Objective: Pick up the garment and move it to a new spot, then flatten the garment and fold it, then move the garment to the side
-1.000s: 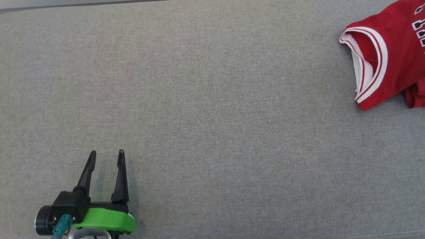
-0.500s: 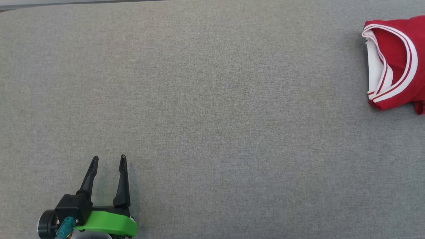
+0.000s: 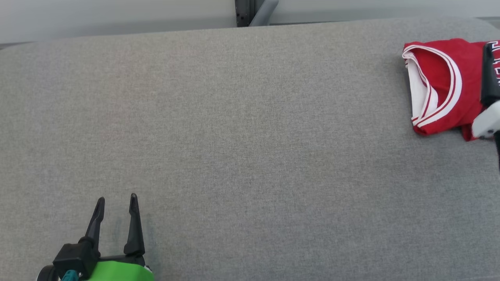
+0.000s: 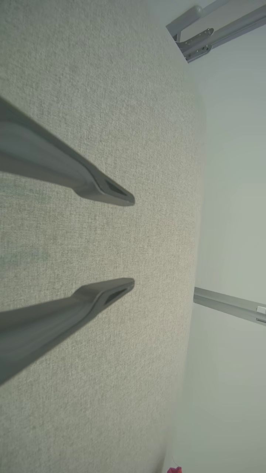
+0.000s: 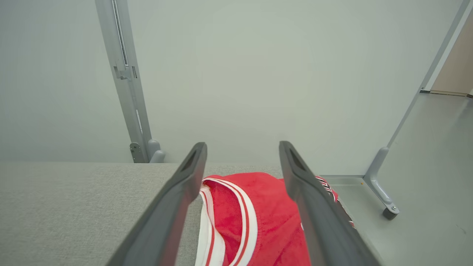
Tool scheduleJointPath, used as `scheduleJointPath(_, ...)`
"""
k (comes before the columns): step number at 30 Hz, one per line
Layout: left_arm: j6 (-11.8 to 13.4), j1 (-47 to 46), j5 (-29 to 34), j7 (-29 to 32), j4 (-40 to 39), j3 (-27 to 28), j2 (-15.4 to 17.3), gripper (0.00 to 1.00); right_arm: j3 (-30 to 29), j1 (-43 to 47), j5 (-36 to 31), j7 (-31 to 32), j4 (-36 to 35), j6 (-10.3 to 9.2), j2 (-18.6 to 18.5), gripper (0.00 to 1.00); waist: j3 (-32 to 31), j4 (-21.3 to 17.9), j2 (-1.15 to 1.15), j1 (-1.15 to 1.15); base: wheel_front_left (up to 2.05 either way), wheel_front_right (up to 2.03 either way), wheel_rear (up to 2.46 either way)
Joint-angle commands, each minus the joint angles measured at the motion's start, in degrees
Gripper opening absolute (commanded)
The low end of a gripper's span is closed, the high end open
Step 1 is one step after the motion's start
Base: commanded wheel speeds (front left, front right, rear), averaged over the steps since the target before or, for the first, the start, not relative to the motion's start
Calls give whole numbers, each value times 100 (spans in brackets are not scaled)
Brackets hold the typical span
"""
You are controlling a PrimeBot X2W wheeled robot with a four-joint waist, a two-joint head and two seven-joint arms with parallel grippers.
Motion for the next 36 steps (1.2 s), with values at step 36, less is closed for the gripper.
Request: scheduleJointPath(36, -231, 407, -170, 2, 533, -123, 12, 100, -545, 4304, -1203, -942, -2239, -7, 2075, 100, -1426, 148, 30, 0, 0, 0, 0)
